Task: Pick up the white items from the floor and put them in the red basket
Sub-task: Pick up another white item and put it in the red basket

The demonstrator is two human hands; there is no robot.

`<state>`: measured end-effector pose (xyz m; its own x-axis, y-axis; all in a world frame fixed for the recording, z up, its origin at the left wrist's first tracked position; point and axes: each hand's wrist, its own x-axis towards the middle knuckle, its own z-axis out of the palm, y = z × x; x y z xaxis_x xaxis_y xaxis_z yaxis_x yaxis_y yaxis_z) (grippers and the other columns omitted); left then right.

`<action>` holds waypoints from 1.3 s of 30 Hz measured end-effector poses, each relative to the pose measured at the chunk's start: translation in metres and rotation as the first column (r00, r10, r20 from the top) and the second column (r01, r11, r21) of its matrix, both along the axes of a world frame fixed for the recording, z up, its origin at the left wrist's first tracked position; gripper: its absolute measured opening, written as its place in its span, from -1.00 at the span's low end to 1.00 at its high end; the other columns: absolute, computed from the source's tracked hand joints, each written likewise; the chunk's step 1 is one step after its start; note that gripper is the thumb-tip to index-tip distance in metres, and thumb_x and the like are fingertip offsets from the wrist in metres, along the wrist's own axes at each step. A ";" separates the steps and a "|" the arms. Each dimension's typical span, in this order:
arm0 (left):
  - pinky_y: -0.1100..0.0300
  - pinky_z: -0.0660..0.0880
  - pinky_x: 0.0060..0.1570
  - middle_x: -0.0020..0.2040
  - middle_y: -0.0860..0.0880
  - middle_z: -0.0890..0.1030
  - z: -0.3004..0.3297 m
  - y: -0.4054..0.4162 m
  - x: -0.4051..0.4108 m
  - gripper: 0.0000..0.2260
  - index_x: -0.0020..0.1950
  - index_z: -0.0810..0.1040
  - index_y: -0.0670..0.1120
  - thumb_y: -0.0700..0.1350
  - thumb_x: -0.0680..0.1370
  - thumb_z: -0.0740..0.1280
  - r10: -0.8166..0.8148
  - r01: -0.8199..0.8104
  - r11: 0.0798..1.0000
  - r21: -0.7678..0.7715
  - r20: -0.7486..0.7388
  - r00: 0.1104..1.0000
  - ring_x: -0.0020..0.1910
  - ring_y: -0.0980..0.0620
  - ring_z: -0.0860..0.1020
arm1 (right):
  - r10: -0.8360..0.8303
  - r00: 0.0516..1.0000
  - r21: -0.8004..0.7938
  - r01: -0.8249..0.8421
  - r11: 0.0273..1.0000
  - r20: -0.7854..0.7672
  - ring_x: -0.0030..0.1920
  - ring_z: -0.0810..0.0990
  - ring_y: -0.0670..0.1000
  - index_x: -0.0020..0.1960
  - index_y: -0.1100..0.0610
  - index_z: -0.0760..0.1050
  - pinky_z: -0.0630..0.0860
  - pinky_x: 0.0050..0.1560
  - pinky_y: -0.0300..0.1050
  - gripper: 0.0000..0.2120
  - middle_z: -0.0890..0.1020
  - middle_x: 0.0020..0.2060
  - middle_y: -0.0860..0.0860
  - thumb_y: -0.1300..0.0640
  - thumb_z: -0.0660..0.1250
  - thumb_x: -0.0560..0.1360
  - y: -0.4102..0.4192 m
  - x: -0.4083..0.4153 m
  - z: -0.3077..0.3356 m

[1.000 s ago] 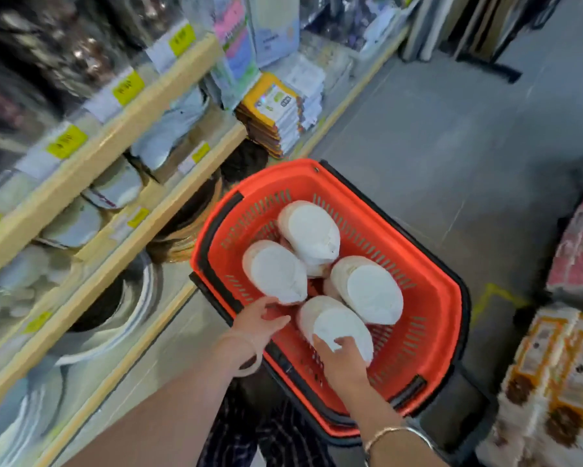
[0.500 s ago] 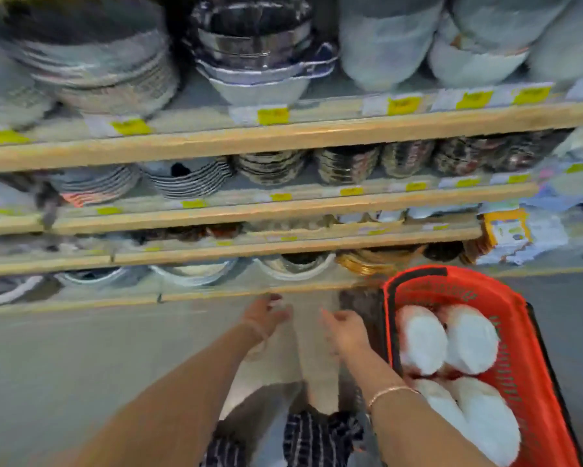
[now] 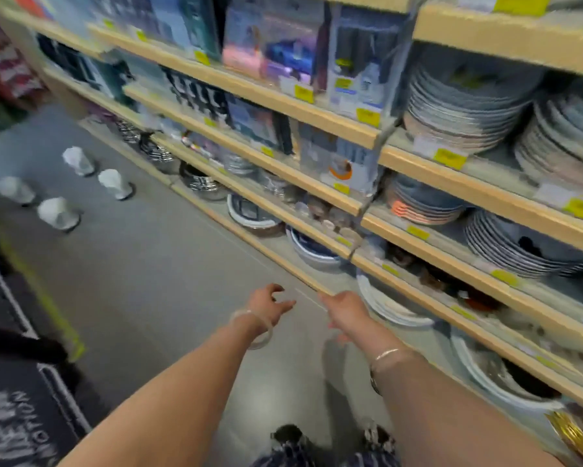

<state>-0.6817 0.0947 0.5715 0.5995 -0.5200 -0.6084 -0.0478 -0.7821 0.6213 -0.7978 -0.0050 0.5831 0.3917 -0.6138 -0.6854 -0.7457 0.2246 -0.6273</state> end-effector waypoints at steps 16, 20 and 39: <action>0.22 0.39 -0.41 -0.32 0.01 0.40 0.020 0.095 0.380 -0.57 0.35 0.37 -0.14 -0.05 0.53 0.34 0.562 -0.560 0.824 -0.085 0.004 0.827 -0.41 0.06 0.38 | 0.496 0.868 0.026 -0.496 0.868 0.003 -0.38 0.44 -0.02 0.18 0.21 0.44 0.37 -0.34 -0.19 -0.58 0.46 -0.28 0.04 -0.11 0.26 0.52 0.033 0.448 0.016; 0.17 0.46 -0.27 -0.10 -0.07 0.51 0.031 0.109 0.464 -0.59 0.33 0.41 -0.11 -0.02 0.51 0.35 0.648 -0.641 0.759 -0.114 0.030 0.761 -0.36 0.02 0.43 | 0.530 0.847 0.012 -0.530 0.848 0.040 -0.41 0.44 0.00 0.00 0.14 0.43 0.36 -0.36 -0.23 -0.68 0.45 -0.36 0.03 -0.11 0.32 0.48 0.040 0.548 0.030; 0.03 0.49 0.11 0.24 -0.18 0.52 0.044 0.255 0.902 -0.56 0.34 0.42 -0.12 0.00 0.50 0.36 0.776 -0.769 0.630 -0.106 0.138 0.616 0.16 -0.21 0.53 | 0.559 0.823 0.074 -0.566 0.821 0.096 -0.36 0.47 -0.01 0.25 0.23 0.45 0.42 -0.29 -0.14 -0.48 0.55 -0.13 0.10 -0.11 0.35 0.46 0.162 0.998 0.025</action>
